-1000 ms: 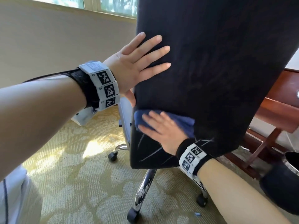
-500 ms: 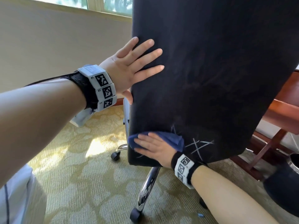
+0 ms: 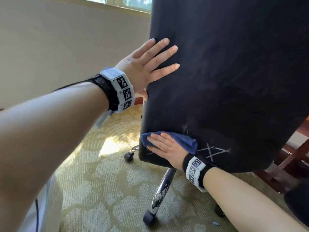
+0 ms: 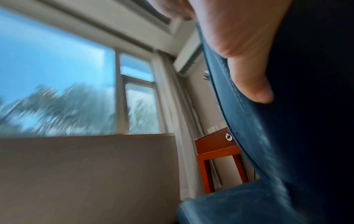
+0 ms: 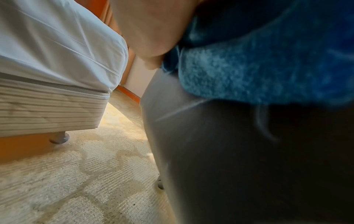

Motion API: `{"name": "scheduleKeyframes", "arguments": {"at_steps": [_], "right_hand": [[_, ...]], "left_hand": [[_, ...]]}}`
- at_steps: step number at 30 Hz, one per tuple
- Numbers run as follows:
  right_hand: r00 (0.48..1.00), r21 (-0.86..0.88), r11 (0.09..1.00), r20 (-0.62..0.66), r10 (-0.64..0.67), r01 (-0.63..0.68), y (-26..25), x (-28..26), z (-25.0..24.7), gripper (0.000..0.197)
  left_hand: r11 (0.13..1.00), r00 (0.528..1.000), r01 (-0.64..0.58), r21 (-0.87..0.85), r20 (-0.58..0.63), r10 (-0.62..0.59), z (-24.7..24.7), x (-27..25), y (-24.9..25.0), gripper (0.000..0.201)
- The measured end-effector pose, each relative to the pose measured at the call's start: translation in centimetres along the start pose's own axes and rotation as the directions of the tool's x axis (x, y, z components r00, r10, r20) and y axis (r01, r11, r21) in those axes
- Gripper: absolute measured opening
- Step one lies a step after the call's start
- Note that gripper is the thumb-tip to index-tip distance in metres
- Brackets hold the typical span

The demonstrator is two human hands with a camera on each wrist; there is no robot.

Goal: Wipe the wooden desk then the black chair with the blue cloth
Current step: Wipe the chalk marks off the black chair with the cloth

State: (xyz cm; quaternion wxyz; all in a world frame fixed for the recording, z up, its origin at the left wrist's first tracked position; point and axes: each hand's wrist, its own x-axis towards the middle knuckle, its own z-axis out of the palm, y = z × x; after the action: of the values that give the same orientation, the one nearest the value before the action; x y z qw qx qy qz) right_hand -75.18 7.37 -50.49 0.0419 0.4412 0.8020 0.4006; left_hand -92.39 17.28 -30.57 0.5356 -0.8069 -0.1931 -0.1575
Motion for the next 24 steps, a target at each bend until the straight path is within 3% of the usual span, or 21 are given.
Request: {"name": "scheduleKeyframes", "arguments": {"at_steps": [2,3,4,6,8,9,11,12,14,16,19,24], "right_hand": [[0.997,0.009,0.999,0.052,-0.053,0.052,0.3,0.3,-0.7,0.054],[0.994,0.005,0.997,0.075,-0.075,0.075,0.7,0.8,-1.1,0.055],[0.992,-0.016,0.995,0.079,-0.101,0.102,1.3,1.2,-1.4,0.058],[0.984,-0.065,0.987,0.106,-0.140,0.147,2.4,2.3,-2.2,0.054],[0.971,-0.084,0.977,0.153,-0.184,0.198,3.4,3.3,-2.3,0.046],[0.962,-0.079,0.970,0.171,-0.212,0.228,3.8,3.6,-2.2,0.048],[0.951,-0.092,0.960,0.187,-0.246,0.266,3.8,3.8,-1.4,0.054],[0.949,-0.109,0.957,0.196,-0.246,0.270,3.4,3.9,-0.9,0.056],[0.951,-0.117,0.960,0.210,-0.228,0.256,2.4,3.8,0.1,0.057],[0.946,-0.104,0.957,0.217,-0.242,0.269,1.9,3.8,0.9,0.056],[0.914,-0.107,0.930,0.253,-0.316,0.351,2.0,4.5,1.8,0.055],[0.843,-0.052,0.878,0.312,-0.439,0.476,0.8,4.4,2.2,0.054]], "left_hand": [[0.975,0.991,0.131,-0.177,0.008,-0.132,0.8,-1.5,0.7,0.122],[0.906,0.968,0.249,-0.342,0.047,-0.248,1.5,-2.7,1.6,0.118],[0.775,0.919,0.390,-0.497,0.152,-0.365,2.5,-4.1,2.9,0.112],[0.413,0.747,0.648,-0.640,0.431,-0.506,5.0,-7.3,6.6,0.095],[0.073,0.603,0.753,-0.654,0.640,-0.476,7.4,-9.8,11.3,0.080],[-0.094,0.578,0.742,-0.664,0.704,-0.412,8.3,-10.7,13.7,0.074],[-0.370,0.634,0.631,-0.682,0.728,-0.262,9.3,-11.9,18.0,0.064],[-0.462,0.668,0.572,-0.678,0.712,-0.217,9.7,-12.2,19.8,0.060],[-0.567,0.674,0.497,-0.657,0.704,-0.224,10.5,-12.8,22.3,0.062],[-0.605,0.649,0.460,-0.650,0.711,-0.270,11.6,-13.4,23.9,0.063],[-0.638,0.660,0.399,-0.658,0.690,-0.299,13.0,-14.3,25.0,0.068],[-0.611,0.646,0.452,-0.649,0.711,-0.278,13.4,-14.8,24.4,0.068]]}}
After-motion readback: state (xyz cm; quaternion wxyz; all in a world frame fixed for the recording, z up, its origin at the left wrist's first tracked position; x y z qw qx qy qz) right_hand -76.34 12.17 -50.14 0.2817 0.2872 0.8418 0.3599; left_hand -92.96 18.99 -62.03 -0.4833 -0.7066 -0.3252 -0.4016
